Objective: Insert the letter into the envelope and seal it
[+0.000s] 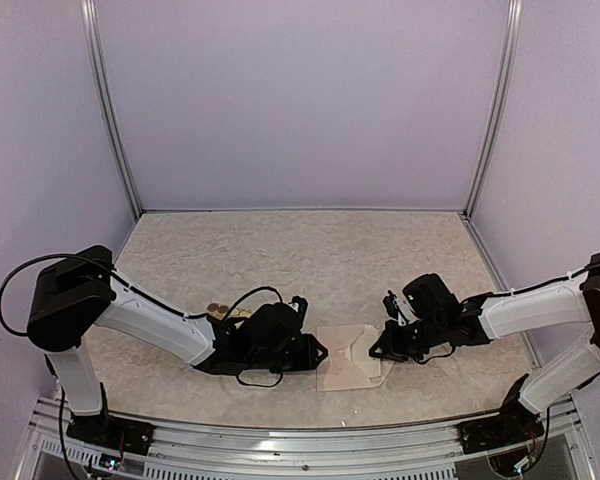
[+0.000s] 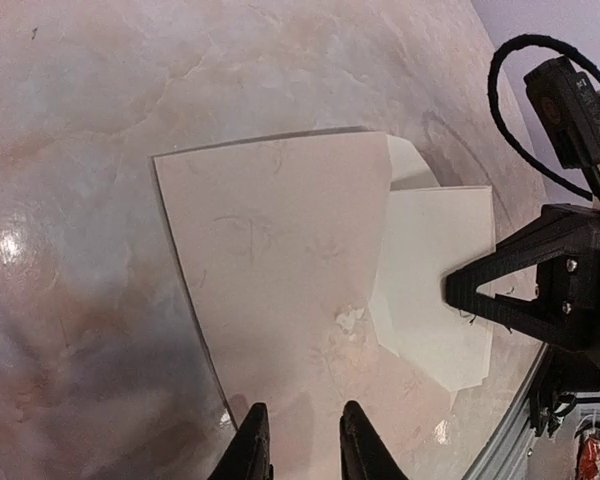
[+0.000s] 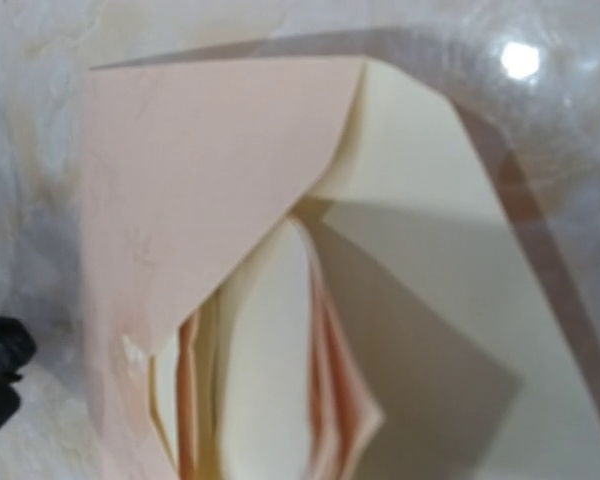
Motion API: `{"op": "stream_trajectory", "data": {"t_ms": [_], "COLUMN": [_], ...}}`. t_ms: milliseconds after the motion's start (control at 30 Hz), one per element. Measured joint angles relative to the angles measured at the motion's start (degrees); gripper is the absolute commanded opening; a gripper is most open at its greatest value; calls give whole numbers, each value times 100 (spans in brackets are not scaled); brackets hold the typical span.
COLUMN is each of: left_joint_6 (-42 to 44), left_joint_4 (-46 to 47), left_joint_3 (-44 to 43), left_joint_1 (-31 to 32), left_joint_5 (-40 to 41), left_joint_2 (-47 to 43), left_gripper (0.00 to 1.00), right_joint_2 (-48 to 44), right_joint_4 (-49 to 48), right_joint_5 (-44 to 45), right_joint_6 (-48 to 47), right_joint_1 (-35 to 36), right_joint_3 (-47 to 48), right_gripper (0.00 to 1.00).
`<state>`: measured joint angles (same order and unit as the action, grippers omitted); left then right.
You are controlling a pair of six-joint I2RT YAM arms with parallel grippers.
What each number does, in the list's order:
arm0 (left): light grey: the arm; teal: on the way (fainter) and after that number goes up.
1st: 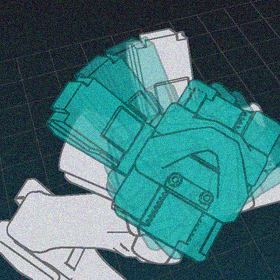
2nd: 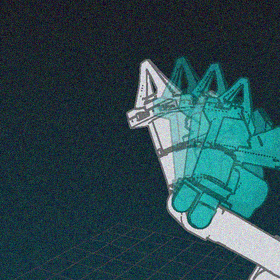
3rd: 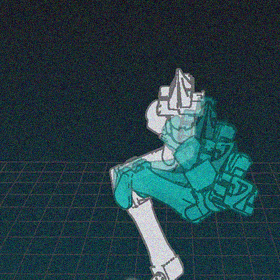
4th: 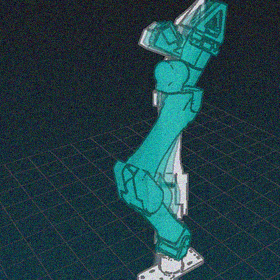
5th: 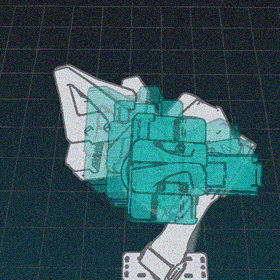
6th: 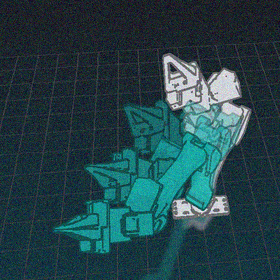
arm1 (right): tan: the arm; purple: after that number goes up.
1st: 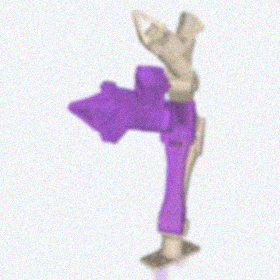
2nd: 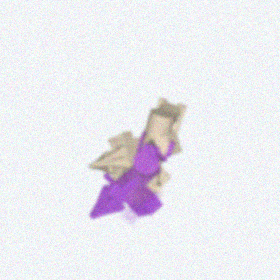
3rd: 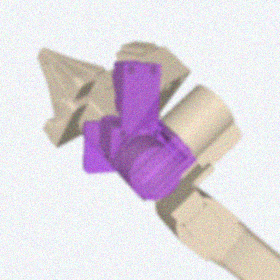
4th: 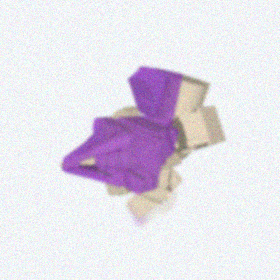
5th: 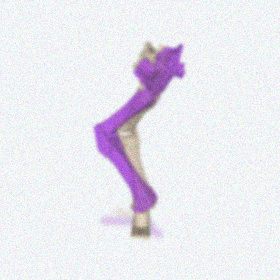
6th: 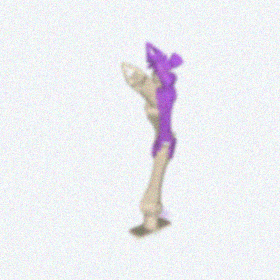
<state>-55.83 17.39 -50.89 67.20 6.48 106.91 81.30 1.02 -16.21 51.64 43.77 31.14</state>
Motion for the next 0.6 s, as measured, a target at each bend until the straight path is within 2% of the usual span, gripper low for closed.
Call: {"op": "stream_trajectory", "data": {"t_ms": [600], "left_joint_6": [57], "left_joint_4": [-28], "left_joint_3": [-225], "left_joint_1": [-4], "left_joint_5": [-31], "left_joint_2": [426], "left_gripper": [18], "right_joint_2": [269], "right_joint_4": [15], "right_joint_5": [68], "right_joint_6": [0], "right_joint_1": [13], "right_joint_3": [131], "right_gripper": [0]}}
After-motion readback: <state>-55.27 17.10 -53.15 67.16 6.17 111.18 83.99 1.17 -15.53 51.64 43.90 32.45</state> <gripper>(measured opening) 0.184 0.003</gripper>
